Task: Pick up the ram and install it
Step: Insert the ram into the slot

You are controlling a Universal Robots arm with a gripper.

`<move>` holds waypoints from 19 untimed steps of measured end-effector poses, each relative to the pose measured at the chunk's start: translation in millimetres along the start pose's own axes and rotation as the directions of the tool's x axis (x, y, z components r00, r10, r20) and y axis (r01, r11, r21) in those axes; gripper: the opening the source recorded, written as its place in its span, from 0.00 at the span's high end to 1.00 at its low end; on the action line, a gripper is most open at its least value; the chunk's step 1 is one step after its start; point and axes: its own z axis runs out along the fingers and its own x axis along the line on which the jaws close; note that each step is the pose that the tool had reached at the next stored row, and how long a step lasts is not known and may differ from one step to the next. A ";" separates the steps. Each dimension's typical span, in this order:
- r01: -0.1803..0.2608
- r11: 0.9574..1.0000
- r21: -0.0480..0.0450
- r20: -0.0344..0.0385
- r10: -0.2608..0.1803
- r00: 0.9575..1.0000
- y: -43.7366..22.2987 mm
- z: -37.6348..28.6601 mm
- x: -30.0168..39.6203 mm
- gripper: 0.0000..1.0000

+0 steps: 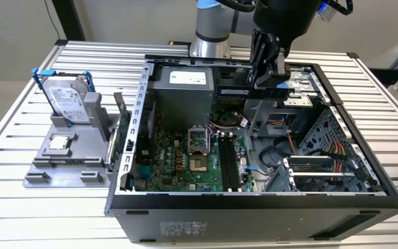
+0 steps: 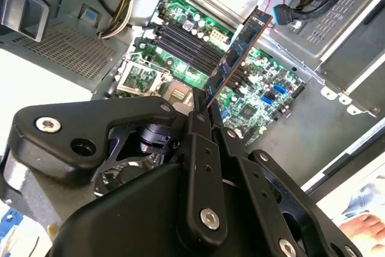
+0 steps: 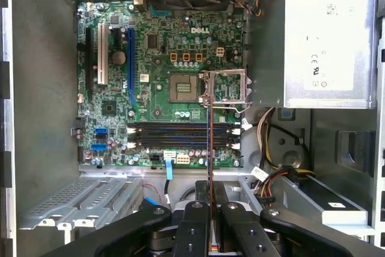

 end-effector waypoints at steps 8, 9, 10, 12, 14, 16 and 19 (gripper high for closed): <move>-0.007 1.000 0.000 0.000 0.007 1.000 0.0 0.0 -0.1 1.00; -0.008 1.000 0.000 0.000 0.008 1.000 0.0 0.0 -0.1 1.00; -0.012 1.000 0.000 0.000 0.012 1.000 0.0 0.0 -0.1 1.00; -0.024 1.000 0.000 0.001 0.024 1.000 0.0 0.0 -0.1 1.00; -0.033 0.999 0.000 0.001 0.033 0.999 0.0 0.1 -0.1 1.00; -0.042 0.999 0.000 0.001 0.042 0.999 0.0 0.1 -0.1 1.00; -0.061 0.998 -0.001 0.001 0.061 0.998 0.0 0.1 -0.1 1.00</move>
